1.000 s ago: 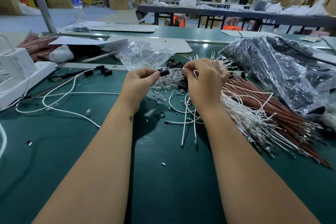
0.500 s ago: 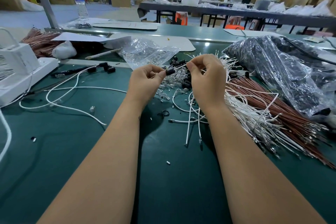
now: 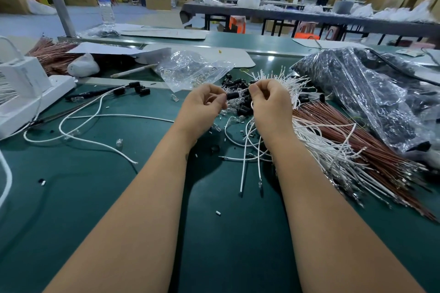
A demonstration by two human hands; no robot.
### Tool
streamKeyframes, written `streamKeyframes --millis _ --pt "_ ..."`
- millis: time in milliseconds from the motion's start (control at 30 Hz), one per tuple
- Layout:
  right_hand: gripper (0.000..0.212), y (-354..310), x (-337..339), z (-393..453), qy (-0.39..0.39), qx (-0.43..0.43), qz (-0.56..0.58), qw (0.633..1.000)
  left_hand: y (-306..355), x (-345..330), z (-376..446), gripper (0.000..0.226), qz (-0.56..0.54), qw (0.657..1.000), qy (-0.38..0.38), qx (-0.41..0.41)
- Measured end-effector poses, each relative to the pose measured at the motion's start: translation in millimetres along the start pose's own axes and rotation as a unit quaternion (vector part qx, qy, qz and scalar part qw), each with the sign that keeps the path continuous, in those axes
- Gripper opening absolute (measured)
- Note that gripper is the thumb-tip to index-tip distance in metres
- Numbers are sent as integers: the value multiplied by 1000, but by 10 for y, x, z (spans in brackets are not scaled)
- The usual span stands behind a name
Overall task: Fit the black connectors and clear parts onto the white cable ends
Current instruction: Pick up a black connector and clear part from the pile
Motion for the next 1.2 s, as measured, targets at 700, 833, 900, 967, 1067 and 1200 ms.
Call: streamKeyframes --millis 700,833,900,967,1067,1200 --pt "10 -91 2 -55 -15 43 31 998 37 61 2 11 21 999 39 -32" --pt "11 -100 12 -67 -12 50 42 998 51 28 -20 10 2 1000 24 -14" --pt "11 -97 18 -73 -6 57 32 998 60 13 -36 12 -2 1000 15 -10" --pt "11 -88 12 -76 0 64 15 998 69 7 -46 12 2 1000 11 -13" --pt "11 -87 -2 -76 3 73 -2 997 81 8 -49 9 20 999 16 -32" --pt "7 -75 -6 -66 5 75 -30 997 64 30 -34 7 75 995 39 -52"
Point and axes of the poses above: each hand's wrist, its own z-axis towards the middle knuckle, its own x-axis out of the back of the hand, y = z × x, the point moved 5 cm from there along z, towards the middle knuckle, and after that the axes turned 12 degrees about -z, right-handed, at the moved point
